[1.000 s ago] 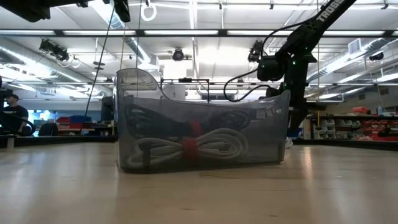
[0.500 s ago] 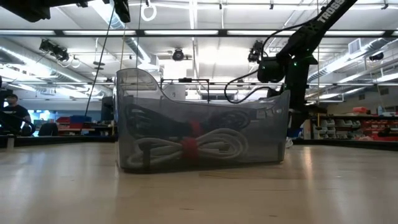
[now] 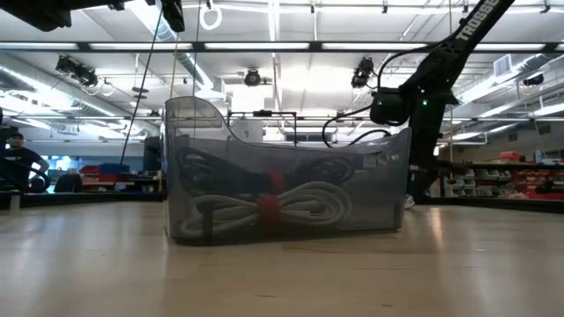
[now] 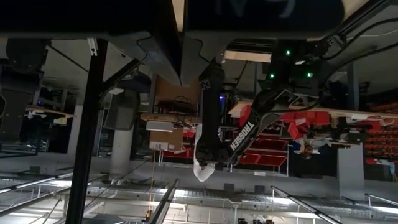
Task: Pick and place USB-C Cables
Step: Put the white charger cable into the black bin
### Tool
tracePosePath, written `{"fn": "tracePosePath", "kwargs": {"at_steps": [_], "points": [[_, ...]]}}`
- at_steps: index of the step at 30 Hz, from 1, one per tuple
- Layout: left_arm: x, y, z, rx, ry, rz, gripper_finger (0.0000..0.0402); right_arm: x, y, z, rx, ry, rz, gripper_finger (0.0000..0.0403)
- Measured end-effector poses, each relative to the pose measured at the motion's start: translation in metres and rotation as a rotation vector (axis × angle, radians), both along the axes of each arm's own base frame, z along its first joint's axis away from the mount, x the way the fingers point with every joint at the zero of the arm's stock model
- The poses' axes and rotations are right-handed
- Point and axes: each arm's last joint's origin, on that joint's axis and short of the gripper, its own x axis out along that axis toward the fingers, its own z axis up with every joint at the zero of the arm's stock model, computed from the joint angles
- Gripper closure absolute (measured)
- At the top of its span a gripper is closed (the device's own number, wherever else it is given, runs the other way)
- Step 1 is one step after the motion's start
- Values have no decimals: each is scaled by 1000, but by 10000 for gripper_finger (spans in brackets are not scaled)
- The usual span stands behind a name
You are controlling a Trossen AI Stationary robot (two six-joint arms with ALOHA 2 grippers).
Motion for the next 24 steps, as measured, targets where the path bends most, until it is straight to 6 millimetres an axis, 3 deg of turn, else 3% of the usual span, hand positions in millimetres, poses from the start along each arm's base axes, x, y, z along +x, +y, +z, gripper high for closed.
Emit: {"fn": "tracePosePath", "kwargs": {"at_steps": [9,19,24], "points": [[0,0,0,1,0,0,390,-4,3,-7,-30,29,119,301],[0,0,0,2,0,0,390,8,16,-7,-75,53,311,358],[0,0,0,2,0,0,390,15,26,-6,-97,64,425,364]]}}
